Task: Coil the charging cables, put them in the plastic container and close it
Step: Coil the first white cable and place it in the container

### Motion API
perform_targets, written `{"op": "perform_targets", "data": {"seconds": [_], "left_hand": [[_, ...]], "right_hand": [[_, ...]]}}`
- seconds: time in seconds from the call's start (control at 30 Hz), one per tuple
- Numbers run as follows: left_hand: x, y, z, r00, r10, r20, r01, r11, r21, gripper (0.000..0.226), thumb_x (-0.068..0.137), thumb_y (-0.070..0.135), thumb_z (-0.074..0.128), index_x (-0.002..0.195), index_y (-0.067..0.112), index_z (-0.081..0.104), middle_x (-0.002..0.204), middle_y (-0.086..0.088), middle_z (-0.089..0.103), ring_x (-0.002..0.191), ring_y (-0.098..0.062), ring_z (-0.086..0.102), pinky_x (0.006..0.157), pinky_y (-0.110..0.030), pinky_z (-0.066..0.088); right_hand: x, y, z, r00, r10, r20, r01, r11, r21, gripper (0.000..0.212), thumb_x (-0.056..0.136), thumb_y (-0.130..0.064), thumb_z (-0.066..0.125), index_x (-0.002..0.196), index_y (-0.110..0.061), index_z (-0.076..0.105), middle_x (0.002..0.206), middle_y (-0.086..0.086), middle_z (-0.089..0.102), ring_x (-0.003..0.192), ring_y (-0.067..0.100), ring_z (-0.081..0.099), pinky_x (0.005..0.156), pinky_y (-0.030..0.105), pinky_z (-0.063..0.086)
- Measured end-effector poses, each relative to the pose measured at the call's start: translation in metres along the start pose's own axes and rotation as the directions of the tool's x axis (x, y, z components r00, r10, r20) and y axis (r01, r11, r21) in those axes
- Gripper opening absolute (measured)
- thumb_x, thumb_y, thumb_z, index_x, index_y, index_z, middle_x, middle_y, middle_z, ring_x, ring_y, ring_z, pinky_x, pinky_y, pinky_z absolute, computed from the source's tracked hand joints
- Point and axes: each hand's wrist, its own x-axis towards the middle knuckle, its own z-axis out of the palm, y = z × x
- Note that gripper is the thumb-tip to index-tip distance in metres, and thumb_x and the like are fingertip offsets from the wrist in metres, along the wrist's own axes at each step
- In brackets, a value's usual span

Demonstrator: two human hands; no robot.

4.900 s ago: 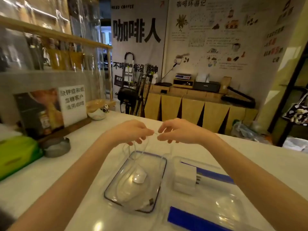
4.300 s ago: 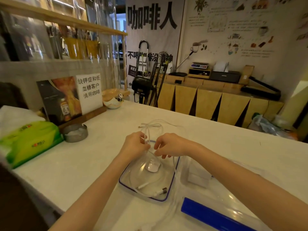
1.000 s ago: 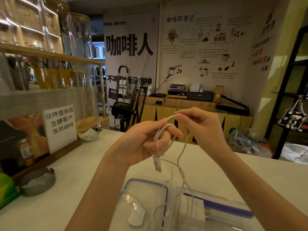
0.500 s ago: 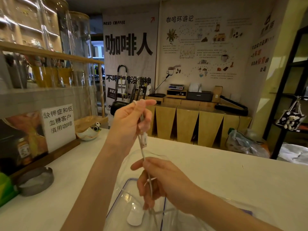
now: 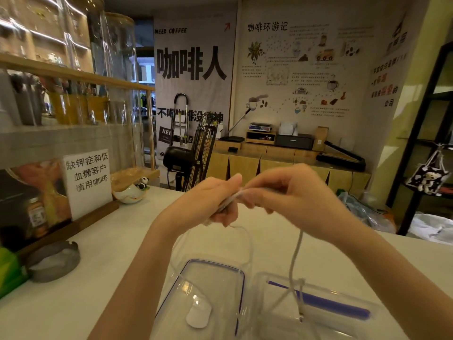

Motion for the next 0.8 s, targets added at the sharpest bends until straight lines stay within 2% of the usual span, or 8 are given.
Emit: {"op": "perform_targets", "data": {"seconds": [0.13, 0.23, 0.33, 0.4, 0.5, 0.6, 0.67, 0.8], "left_hand": [[-0.003, 0.006, 0.002, 0.979, 0.053, 0.196, 0.005, 0.959, -0.283, 0.054, 0.091, 0.042, 0.022, 0.074, 0.01, 0.062, 0.04, 0.01, 0.042, 0.038, -0.008, 0.032, 0.047, -0.014, 0.034], [-0.008, 0.01, -0.005, 0.913, 0.234, 0.334, 0.007, 0.809, -0.588, 0.048, 0.091, 0.034, 0.028, 0.074, 0.005, 0.061, 0.039, 0.009, 0.041, 0.037, -0.006, 0.034, 0.044, -0.015, 0.037], [-0.007, 0.015, -0.008, 0.859, 0.421, 0.29, 0.031, 0.522, -0.852, 0.039, 0.093, 0.026, 0.034, 0.083, -0.004, 0.057, 0.044, 0.001, 0.052, 0.041, -0.012, 0.032, 0.044, -0.015, 0.04], [-0.003, 0.017, -0.004, 0.902, 0.399, 0.165, -0.036, 0.451, -0.892, 0.039, 0.092, 0.026, 0.033, 0.086, -0.003, 0.058, 0.047, 0.001, 0.056, 0.042, -0.011, 0.03, 0.041, -0.016, 0.035], [0.002, 0.017, 0.004, 0.966, 0.246, -0.075, -0.205, 0.561, -0.802, 0.043, 0.09, 0.031, 0.032, 0.085, 0.002, 0.063, 0.043, 0.003, 0.048, 0.038, -0.006, 0.034, 0.037, -0.015, 0.032], [0.009, 0.011, 0.007, 0.968, 0.106, -0.227, -0.244, 0.604, -0.759, 0.04, 0.088, 0.031, 0.033, 0.089, 0.002, 0.06, 0.043, 0.003, 0.046, 0.037, -0.006, 0.033, 0.036, -0.015, 0.032], [0.014, 0.007, 0.009, 0.947, 0.04, -0.319, -0.273, 0.624, -0.733, 0.04, 0.094, 0.029, 0.028, 0.095, 0.002, 0.058, 0.044, 0.003, 0.045, 0.039, -0.006, 0.033, 0.038, -0.015, 0.032], [0.02, -0.009, 0.012, 0.83, 0.018, -0.558, -0.326, 0.827, -0.458, 0.033, 0.096, 0.027, 0.028, 0.097, 0.011, 0.057, 0.046, 0.004, 0.053, 0.042, -0.004, 0.038, 0.044, -0.017, 0.032]], "right_hand": [[0.008, 0.019, -0.015, 0.979, -0.091, -0.18, 0.107, 0.991, 0.084, 0.013, 0.07, -0.032, 0.065, 0.081, -0.027, 0.072, 0.069, -0.012, 0.07, 0.067, 0.006, 0.062, 0.061, 0.015, 0.051], [0.009, 0.029, -0.01, 0.981, 0.019, -0.192, 0.065, 0.903, 0.425, 0.015, 0.072, -0.024, 0.064, 0.083, -0.024, 0.072, 0.058, -0.009, 0.065, 0.049, 0.005, 0.048, 0.045, 0.013, 0.039], [0.008, 0.036, 0.007, 0.984, 0.165, -0.073, -0.072, 0.732, 0.678, 0.021, 0.071, -0.023, 0.06, 0.088, -0.021, 0.072, 0.06, -0.002, 0.06, 0.043, 0.007, 0.042, 0.038, 0.015, 0.033], [0.007, 0.037, 0.021, 0.98, 0.198, 0.034, -0.157, 0.651, 0.743, 0.026, 0.074, -0.022, 0.059, 0.097, -0.019, 0.07, 0.066, 0.0, 0.06, 0.041, 0.007, 0.042, 0.036, 0.016, 0.033], [0.002, 0.035, 0.036, 0.947, 0.229, 0.226, -0.318, 0.571, 0.757, 0.025, 0.087, -0.015, 0.052, 0.11, -0.014, 0.063, 0.062, 0.0, 0.06, 0.034, 0.007, 0.041, 0.032, 0.017, 0.033], [-0.004, 0.032, 0.04, 0.896, 0.224, 0.384, -0.44, 0.572, 0.693, 0.024, 0.093, -0.019, 0.044, 0.105, -0.014, 0.063, 0.06, 0.002, 0.058, 0.031, 0.007, 0.037, 0.03, 0.017, 0.03], [-0.007, 0.03, 0.042, 0.863, 0.22, 0.454, -0.488, 0.597, 0.637, 0.025, 0.094, -0.021, 0.041, 0.104, -0.012, 0.062, 0.059, 0.002, 0.056, 0.029, 0.007, 0.035, 0.03, 0.016, 0.029], [-0.014, 0.024, 0.043, 0.811, 0.239, 0.534, -0.509, 0.738, 0.443, 0.026, 0.095, -0.025, 0.039, 0.105, -0.016, 0.061, 0.059, 0.001, 0.057, 0.033, 0.009, 0.035, 0.034, 0.017, 0.032]]}}
